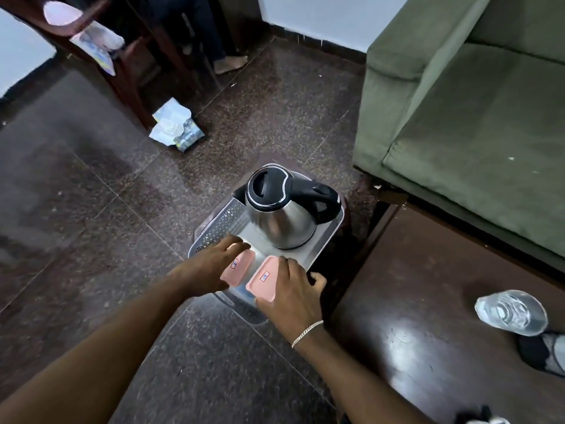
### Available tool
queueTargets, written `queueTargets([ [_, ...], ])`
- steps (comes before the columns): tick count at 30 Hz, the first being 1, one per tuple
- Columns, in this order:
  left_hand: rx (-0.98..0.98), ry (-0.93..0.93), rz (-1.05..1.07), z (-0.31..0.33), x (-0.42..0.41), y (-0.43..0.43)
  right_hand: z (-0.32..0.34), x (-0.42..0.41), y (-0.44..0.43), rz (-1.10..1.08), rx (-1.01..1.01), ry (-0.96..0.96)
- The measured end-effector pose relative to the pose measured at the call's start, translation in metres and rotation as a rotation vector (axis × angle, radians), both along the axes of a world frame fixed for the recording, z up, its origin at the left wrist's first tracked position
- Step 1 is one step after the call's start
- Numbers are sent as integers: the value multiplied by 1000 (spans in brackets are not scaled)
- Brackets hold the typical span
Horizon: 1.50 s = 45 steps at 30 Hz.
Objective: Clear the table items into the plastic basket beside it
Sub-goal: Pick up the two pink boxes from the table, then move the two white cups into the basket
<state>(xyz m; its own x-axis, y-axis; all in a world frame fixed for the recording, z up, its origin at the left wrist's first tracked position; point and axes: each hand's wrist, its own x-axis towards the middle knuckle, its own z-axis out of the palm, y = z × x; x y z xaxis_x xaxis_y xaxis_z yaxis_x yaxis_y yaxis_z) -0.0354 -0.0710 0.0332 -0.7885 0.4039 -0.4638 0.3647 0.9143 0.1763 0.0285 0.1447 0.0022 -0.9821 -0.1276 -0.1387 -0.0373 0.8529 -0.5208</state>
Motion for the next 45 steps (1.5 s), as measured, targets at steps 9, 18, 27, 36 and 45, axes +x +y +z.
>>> queueTargets([
  [9, -73, -83, -95, -38, -17, -10, -33, 3, -28, 3, 180, -165],
  [18, -95, -109, -120, -43, -24, -14, -38, 2, -32, -19, 151, -160],
  [27, -85, 49, -67, -16, -14, -1, -3, 2, 11, 37, -7, 8],
  [36, 104, 112, -129, 1, 22, 101, 3, 47, 154, -57, -51, 51],
  [45, 233, -67, -359, -54, 86, 308, -8, 144, 346, -219, -4, -108],
])
